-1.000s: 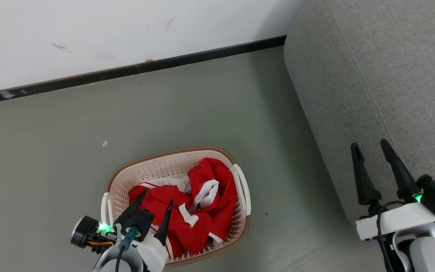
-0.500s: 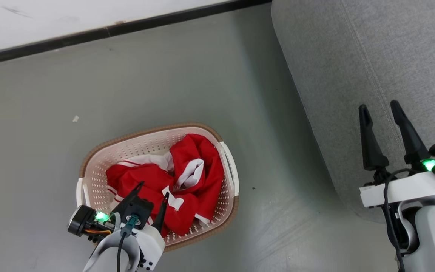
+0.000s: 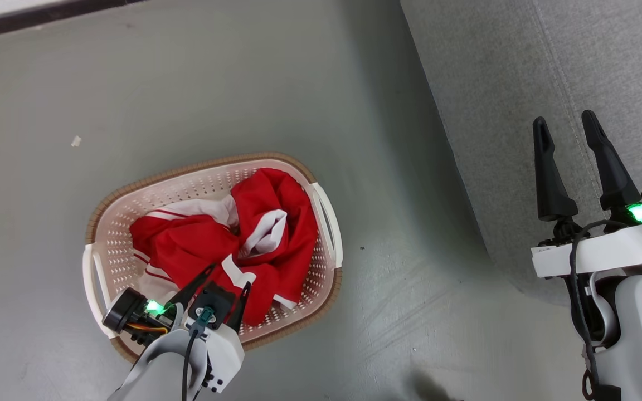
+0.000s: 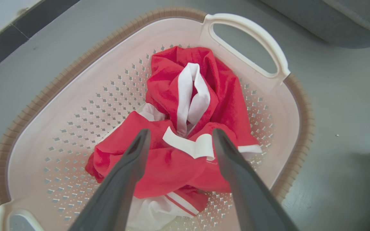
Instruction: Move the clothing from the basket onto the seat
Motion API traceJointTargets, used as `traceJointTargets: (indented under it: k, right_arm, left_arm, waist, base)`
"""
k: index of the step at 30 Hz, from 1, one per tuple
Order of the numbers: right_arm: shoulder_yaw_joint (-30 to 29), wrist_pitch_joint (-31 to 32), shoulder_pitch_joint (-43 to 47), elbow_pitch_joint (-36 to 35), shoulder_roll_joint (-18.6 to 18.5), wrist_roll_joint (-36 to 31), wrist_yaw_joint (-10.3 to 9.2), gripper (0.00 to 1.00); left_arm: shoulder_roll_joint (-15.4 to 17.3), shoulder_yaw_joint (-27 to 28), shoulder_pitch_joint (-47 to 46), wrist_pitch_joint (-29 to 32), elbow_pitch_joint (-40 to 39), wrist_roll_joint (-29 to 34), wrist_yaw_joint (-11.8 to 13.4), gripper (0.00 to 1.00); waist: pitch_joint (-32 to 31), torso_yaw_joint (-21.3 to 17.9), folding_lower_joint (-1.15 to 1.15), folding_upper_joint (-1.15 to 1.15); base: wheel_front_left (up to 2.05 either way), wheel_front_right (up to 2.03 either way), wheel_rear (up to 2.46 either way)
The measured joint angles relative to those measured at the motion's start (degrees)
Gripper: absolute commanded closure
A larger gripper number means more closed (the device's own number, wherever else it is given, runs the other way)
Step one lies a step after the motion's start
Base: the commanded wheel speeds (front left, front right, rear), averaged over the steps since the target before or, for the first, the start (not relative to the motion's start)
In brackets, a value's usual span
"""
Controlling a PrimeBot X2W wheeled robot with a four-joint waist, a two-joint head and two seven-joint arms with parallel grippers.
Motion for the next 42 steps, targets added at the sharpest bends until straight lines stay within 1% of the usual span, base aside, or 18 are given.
traceJointTargets:
  k: [17, 22, 24, 28, 29, 30, 31, 32, 33, 42]
  right_arm:
    - [0.3, 0.0, -2.5, -0.1, 0.0, 0.6, 0.0, 0.0]
    - [0.3, 0.0, -3.6, -0.2, 0.0, 0.8, 0.0, 0.0]
    - [0.4, 0.0, -3.8, -0.2, 0.0, 1.0, 0.0, 0.0]
    - [0.4, 0.0, -4.8, -0.2, 0.0, 1.7, 0.0, 0.0]
    - [0.4, 0.0, -4.7, -0.2, 0.0, 1.7, 0.0, 0.0]
    - [0.4, 0.0, -4.8, -0.2, 0.0, 1.8, 0.0, 0.0]
    - [0.4, 0.0, -4.8, -0.2, 0.0, 1.9, 0.0, 0.0]
    - [0.3, 0.0, -5.1, -0.2, 0.0, 1.9, 0.0, 0.0]
    - [0.3, 0.0, -5.5, -0.1, 0.0, 1.9, 0.0, 0.0]
    - [0.3, 0.0, -6.9, 0.5, 0.0, 2.3, 0.01, 0.0]
  left_arm:
    - [0.0, 0.1, -5.8, 0.5, 6.6, 0.5, 0.2, 0.0]
    - [0.6, 0.8, -7.4, 1.1, 8.6, 1.1, 2.4, 0.0]
    - [1.1, 1.1, -8.2, 1.4, 9.4, 1.1, 2.8, 0.0]
    - [1.1, 1.3, -9.3, 1.6, 10.6, 1.1, 3.7, 0.0]
    - [1.1, 1.4, -9.4, 1.6, 10.8, 1.1, 3.7, 0.11]
    - [1.0, 1.5, -9.5, 1.8, 11.0, 1.1, 3.7, 0.4]
    - [1.0, 1.5, -9.5, 1.8, 11.3, 1.1, 3.9, 0.63]
    - [0.9, 1.4, -9.6, 1.8, 11.5, 1.1, 4.0, 0.93]
    - [0.9, 1.4, -9.7, 1.8, 11.6, 1.1, 4.0, 1.0]
    - [0.4, 1.4, -11.5, 0.4, 12.2, 0.8, 3.9, 1.0]
  waist:
    - [6.3, -1.5, 0.0, 0.0]
    - [7.8, -1.8, 0.0, 0.0]
    - [8.4, -1.9, 0.0, 0.0]
    - [9.3, -2.1, 0.0, 0.0]
    - [9.6, -2.1, 0.0, 0.0]
    - [9.8, -2.2, 0.0, 0.0]
    - [9.9, -2.2, 0.0, 0.0]
    - [10.1, -2.2, 0.0, 0.0]
    - [10.2, -2.1, 0.0, 0.0]
    - [9.3, -1.7, 0.0, 0.0]
  base:
    - [0.0, 0.0, 0.0]
    - [0.0, 0.0, 0.0]
    - [0.0, 0.0, 0.0]
    - [0.0, 0.0, 0.0]
    - [0.0, 0.0, 0.0]
    - [0.0, 0.0, 0.0]
    - [0.0, 0.0, 0.0]
    - [0.0, 0.0, 0.0]
    - [0.0, 0.0, 0.0]
    - [0.0, 0.0, 0.0]
